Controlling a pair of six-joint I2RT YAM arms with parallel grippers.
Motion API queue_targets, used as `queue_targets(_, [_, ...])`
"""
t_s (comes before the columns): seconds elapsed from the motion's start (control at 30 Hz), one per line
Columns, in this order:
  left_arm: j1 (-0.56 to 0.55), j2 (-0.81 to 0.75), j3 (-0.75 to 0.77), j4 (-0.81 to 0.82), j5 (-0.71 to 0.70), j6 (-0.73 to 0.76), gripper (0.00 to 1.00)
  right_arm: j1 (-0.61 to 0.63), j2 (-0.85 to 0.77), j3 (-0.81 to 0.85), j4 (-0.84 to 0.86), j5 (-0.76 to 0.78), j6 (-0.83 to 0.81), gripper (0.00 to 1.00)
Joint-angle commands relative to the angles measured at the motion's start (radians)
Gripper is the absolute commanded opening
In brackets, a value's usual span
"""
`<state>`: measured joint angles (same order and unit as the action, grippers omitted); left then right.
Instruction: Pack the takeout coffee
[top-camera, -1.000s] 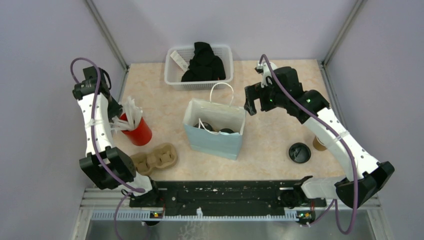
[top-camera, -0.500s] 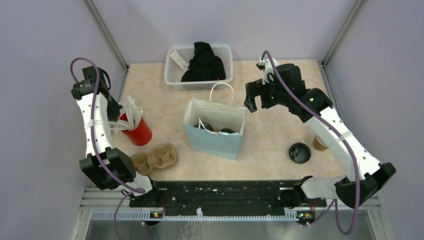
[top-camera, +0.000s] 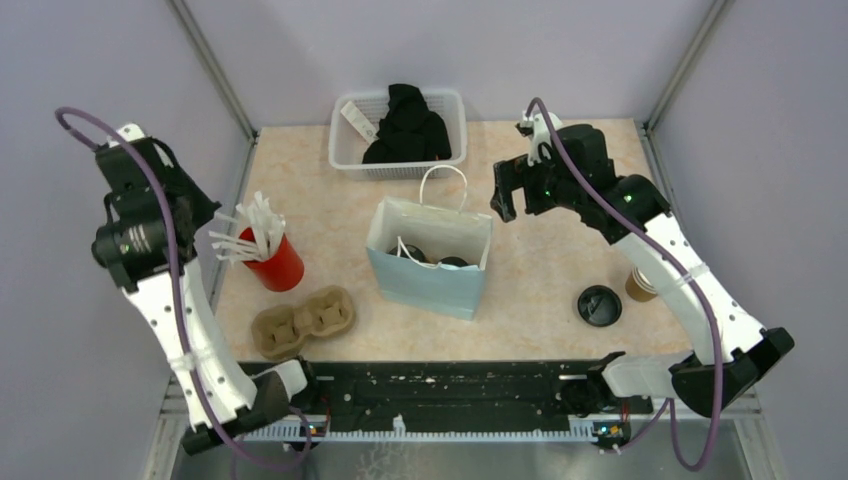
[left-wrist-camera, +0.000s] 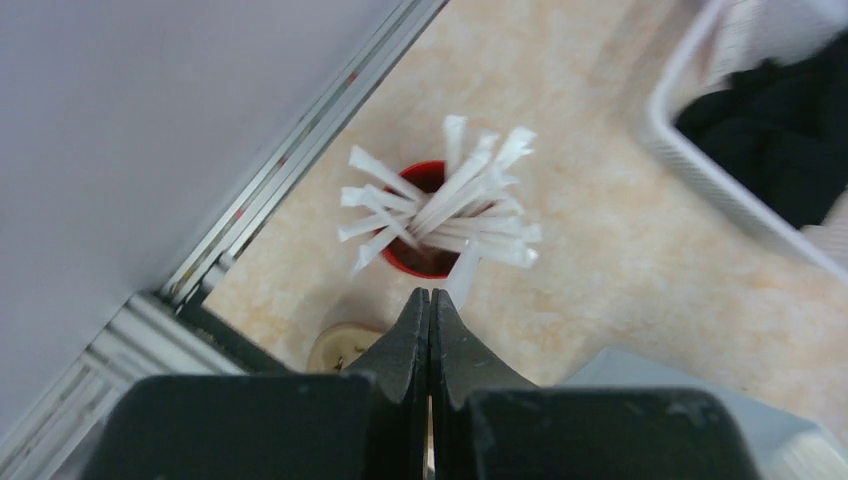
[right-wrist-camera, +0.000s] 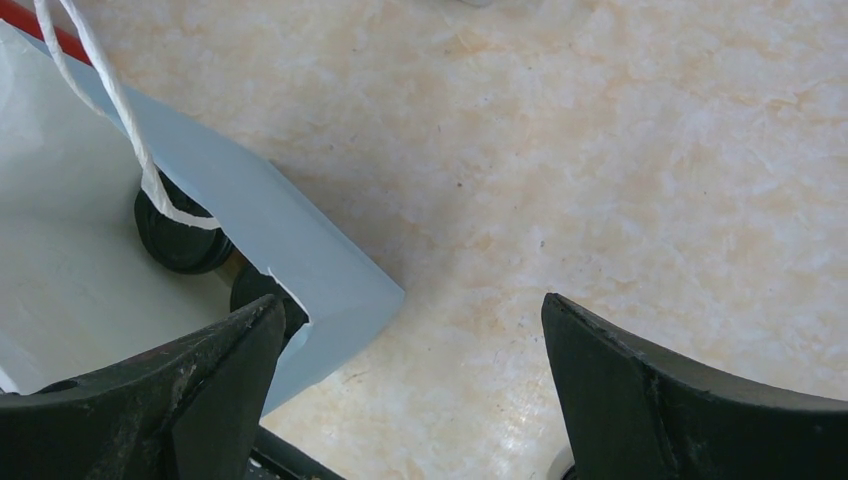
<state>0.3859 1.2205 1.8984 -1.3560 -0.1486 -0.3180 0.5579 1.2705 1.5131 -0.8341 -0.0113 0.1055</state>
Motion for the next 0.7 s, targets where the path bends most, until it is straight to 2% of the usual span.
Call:
queue_targets(0.0, [0.005,-0.138,0.096,0.158,0.241,0.099,0.00,-0.004,-0.041,0.035,0.005,0.032,0.003,0.99])
queue_targets(0.1, [0.005,-0.185,0.136,0.286,0.471,0.117,0.00,0.003,-0.044,0.038,0.003,0.036,0.006,0.99])
queue_targets(0.23, [0.004,-0.143,0.161,0.298,0.771,0.083,0.00,0.012,-0.055,0.049,-0.002,0.041,0.008,0.99])
queue_targets(0.37, [0.004,-0.120,0.028,0.401,1.137,0.007,0.00,0.013,-0.071,0.057,-0.001,0.048,0.009,0.99])
queue_targets(0.5, [0.002,-0.104,-0.044,0.403,1.250,0.005,0.00,0.013,-0.087,0.061,-0.003,0.078,-0.004,0.99])
queue_targets(0.67, [-0.058,-0.080,-0.121,0.440,1.287,-0.042,0.00,0.013,-0.120,0.040,-0.007,0.110,-0.025,0.99])
